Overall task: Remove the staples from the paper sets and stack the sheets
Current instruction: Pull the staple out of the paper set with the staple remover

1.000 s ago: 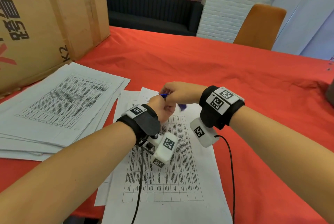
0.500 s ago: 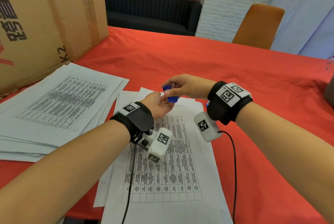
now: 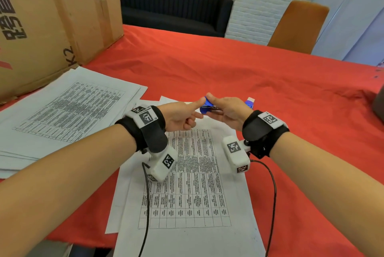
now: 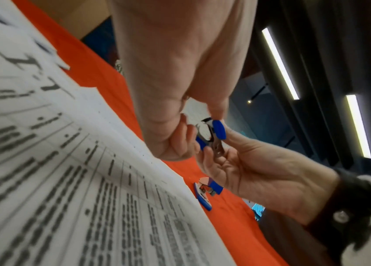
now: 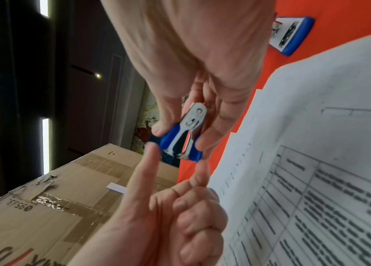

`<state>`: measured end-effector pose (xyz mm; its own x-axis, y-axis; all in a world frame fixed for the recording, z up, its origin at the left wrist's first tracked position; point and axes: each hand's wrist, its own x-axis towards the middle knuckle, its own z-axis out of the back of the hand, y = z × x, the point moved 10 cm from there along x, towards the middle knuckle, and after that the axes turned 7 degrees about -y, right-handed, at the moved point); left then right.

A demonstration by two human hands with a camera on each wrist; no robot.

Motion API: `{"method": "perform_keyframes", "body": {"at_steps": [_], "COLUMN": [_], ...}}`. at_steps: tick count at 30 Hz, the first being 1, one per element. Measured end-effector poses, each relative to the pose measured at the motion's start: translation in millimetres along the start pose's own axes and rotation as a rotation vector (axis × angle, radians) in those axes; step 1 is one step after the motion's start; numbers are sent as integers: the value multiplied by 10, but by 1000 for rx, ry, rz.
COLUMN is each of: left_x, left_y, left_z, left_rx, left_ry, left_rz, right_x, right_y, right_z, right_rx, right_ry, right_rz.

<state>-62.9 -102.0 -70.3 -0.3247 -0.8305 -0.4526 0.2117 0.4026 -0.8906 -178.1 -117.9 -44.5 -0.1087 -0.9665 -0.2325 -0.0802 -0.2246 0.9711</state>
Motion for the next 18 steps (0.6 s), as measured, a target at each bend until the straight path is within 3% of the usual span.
{"method": "perform_keyframes", "body": {"at_steps": [3,6,9,11,14,18], "left_x": [48,64,73,114,158,247], "left_y": [-85,-198,-264,-310,-367,-283], "left_z": [19,44,55,155,265,168], "left_rx": [93,202,332,467,786,1053], "left_ry": [-20,-64,-86,-164,-279,-224], "left_rz": [-109,-223,-271,-308,-367,-323], "right_x": [20,2,-31,-7,54,63], "right_y": [28,2,92,222,321,28], "right_z": [4,-69,-65,-13,-97,-398], "right_rx": [0,7,-78,-397,-1222,-1614], "right_ry": [31,159,234,198,119,297], "right_rz": [-16,-62,-6,149,468,528]}}
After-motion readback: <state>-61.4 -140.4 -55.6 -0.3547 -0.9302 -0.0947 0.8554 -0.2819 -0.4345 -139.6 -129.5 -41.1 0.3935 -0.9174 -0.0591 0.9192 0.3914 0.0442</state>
